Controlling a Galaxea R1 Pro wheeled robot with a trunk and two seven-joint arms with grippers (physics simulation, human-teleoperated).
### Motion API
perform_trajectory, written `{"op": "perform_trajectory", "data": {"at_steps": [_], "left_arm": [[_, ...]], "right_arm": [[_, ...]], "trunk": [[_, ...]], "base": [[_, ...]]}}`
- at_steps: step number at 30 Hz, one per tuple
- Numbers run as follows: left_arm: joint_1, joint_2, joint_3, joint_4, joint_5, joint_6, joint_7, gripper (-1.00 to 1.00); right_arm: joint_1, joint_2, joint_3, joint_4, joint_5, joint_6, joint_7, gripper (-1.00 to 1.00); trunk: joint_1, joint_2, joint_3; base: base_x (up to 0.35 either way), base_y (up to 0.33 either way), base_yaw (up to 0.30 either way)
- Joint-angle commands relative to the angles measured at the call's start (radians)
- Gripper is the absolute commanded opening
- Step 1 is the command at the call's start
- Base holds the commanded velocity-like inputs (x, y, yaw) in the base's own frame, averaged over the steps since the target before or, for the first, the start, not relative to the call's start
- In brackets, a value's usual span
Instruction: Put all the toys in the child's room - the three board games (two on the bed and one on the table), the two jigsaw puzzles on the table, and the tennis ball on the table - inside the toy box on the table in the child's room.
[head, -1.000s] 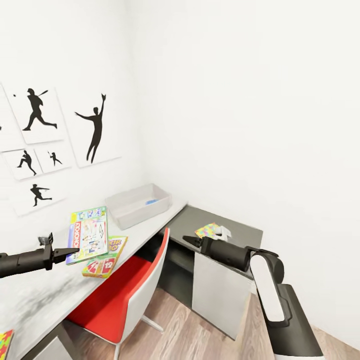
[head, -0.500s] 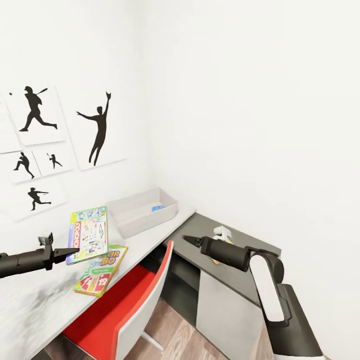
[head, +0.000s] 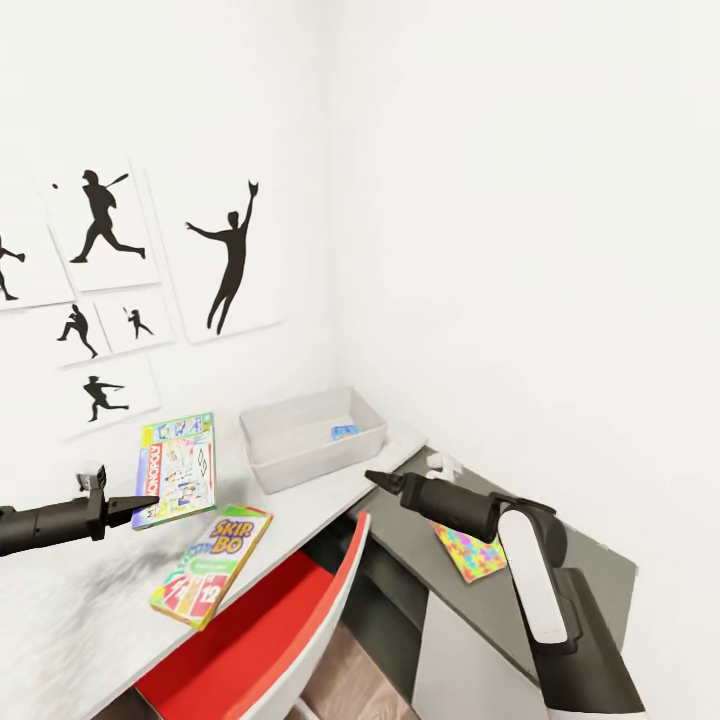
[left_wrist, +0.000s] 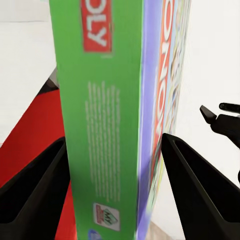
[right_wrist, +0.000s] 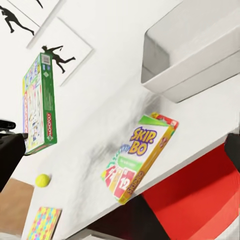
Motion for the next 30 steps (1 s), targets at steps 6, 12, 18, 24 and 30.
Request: {"op": "perform_trajectory", "data": {"at_steps": [6,12,18,24,30], "left_arm": [[-0.001,-0.001,0.000,0.000,0.001,0.010,-0.004,-1.00],[-0.001,-0.001,0.000,0.000,0.001,0.009,-0.004,-1.00],[-0.001,0.000,0.000,0.000,0.001,0.006,-0.004,-1.00],[-0.001,-0.001,0.000,0.001,0.001,-0.016,-0.004,-1.00],[-0.001,-0.001,0.000,0.000,0.001,-0.017,-0.004,-1.00]], "right_arm": [[-0.001,0.000,-0.004,0.001,0.010,-0.002,0.010,1.00],[-0.001,0.000,-0.005,0.001,0.010,-0.003,0.010,1.00],[-0.001,0.000,-0.006,0.001,0.010,-0.003,0.011,1.00],[-0.001,0.000,-0.006,0.001,0.010,-0.003,0.012,1.00],[-0.001,0.000,-0.007,0.001,0.010,-0.004,0.012,1.00]], "trunk": [[0.001,-0.002,-0.004],[0.001,-0.002,-0.007],[0.001,-0.002,-0.009],[0.001,-0.002,-0.012],[0.001,-0.002,-0.014]], "base": [[0.313,-0.020,0.282],[0.286,-0.001,0.282],[0.142,0.000,0.282],[0.242,0.023,0.283],[0.210,0.005,0.279]]}}
